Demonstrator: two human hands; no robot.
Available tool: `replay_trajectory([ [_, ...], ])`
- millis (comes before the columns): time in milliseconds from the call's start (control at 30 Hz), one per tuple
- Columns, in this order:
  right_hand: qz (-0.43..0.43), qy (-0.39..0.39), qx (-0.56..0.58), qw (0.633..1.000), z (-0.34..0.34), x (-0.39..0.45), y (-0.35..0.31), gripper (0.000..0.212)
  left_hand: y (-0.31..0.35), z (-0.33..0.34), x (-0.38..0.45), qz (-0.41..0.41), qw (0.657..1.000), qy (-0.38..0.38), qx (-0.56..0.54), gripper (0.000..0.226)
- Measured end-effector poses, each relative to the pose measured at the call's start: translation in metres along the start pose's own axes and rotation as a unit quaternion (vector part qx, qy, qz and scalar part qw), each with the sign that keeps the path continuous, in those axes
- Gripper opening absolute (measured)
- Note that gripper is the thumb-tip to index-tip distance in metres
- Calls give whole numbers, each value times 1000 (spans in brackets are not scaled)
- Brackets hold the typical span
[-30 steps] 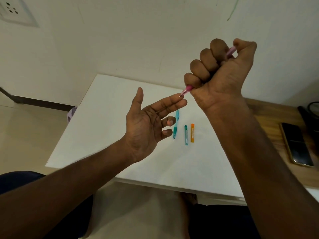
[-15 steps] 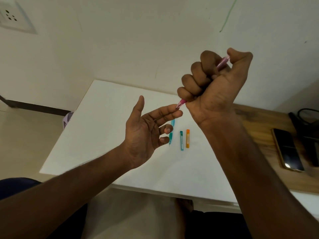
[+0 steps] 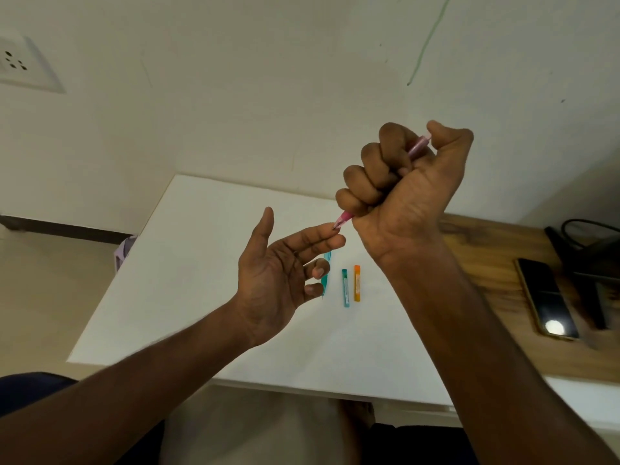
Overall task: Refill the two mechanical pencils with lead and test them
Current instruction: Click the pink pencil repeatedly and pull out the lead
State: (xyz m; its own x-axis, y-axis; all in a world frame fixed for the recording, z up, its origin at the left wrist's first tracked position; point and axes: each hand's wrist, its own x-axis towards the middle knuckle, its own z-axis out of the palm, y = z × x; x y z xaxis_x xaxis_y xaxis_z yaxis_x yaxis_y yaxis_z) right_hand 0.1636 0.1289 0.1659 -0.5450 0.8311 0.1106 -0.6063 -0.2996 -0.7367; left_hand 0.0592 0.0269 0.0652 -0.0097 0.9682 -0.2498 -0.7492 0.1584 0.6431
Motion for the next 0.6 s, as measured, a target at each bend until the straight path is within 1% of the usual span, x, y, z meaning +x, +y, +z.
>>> replay_trajectory([
  [200,-8,18,13,1000,-6,2,-3,50,-2,-2,2,-1,1000,-18,0,82],
  [300,-3,13,29,999,-8,2,-3,48,-2,-3,3,2,999,-33,2,81],
  [500,-10,13,26,1000,-8,2,-7,48,-3,-6,6,4,999,-53,9,82],
  [600,-15,13,26,999,-9,2,-8,52,-4,-6,7,10,998,-54,14,79],
])
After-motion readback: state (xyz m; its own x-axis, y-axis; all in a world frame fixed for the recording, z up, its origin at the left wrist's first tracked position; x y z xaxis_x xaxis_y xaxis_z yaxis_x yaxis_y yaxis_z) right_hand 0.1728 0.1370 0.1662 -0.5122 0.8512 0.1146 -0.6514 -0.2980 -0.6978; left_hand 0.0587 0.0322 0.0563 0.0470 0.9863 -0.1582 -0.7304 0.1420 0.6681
